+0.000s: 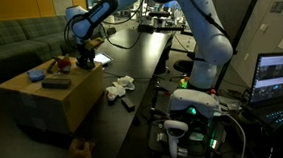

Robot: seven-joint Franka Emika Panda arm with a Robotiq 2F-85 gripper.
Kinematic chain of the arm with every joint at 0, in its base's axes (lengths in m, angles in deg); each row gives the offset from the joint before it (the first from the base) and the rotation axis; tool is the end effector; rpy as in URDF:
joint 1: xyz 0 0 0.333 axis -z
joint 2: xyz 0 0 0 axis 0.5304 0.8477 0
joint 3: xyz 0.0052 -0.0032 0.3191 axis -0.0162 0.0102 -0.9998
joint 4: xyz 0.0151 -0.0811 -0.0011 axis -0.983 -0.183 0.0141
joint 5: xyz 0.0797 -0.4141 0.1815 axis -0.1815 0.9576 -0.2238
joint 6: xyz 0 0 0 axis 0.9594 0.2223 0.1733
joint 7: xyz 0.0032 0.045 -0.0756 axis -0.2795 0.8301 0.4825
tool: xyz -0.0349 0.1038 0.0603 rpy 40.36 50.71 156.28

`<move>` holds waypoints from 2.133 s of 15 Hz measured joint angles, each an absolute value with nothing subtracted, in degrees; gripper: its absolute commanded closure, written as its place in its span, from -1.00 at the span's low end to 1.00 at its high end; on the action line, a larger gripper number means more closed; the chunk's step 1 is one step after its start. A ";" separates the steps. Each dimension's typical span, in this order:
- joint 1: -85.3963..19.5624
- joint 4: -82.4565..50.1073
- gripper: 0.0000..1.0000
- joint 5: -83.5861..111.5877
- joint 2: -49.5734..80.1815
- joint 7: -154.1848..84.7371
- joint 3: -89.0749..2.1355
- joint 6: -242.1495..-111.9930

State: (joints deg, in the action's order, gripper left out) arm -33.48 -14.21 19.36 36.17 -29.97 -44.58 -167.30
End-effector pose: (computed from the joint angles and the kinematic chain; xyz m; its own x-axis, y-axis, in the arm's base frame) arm 0.7480 -0.0222 0.1972 0.9949 -0.0950 -0.0343 -0.0888 -0.9845 0.1512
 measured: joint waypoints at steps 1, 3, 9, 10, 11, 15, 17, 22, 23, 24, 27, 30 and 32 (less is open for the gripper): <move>-33.23 -12.57 0.35 19.28 37.51 -29.98 -44.50 -166.65; -32.74 -9.77 -0.10 19.11 39.64 -30.07 -44.47 -165.41; -32.70 -5.53 -1.00 19.07 41.62 -30.13 -44.47 -162.23; -32.71 -5.25 -1.00 19.06 41.64 -30.13 -44.47 -162.02; -32.75 -4.96 -1.00 19.07 41.63 -30.13 -44.47 -161.95; -33.17 -3.99 -1.00 19.07 41.22 -30.13 -44.47 -161.93; -33.65 -3.61 -1.00 19.07 40.45 -30.15 -44.54 -161.95; -35.50 -2.76 -1.00 19.07 38.07 -30.25 -44.95 -162.25; -35.94 -2.53 -1.00 19.07 37.72 -30.25 -45.01 -162.46; -36.36 -2.18 -1.00 19.07 37.58 -30.25 -45.11 -162.96; -37.42 -1.29 -1.00 19.07 37.63 -30.25 -45.54 -165.08; -38.21 -0.63 -1.00 19.09 38.22 -30.22 -45.60 -167.91; -38.38 0.04 -1.00 19.09 39.09 -30.22 -45.60 -169.38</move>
State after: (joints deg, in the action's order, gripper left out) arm -38.38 0.04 19.09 39.09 -30.22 -45.60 -169.38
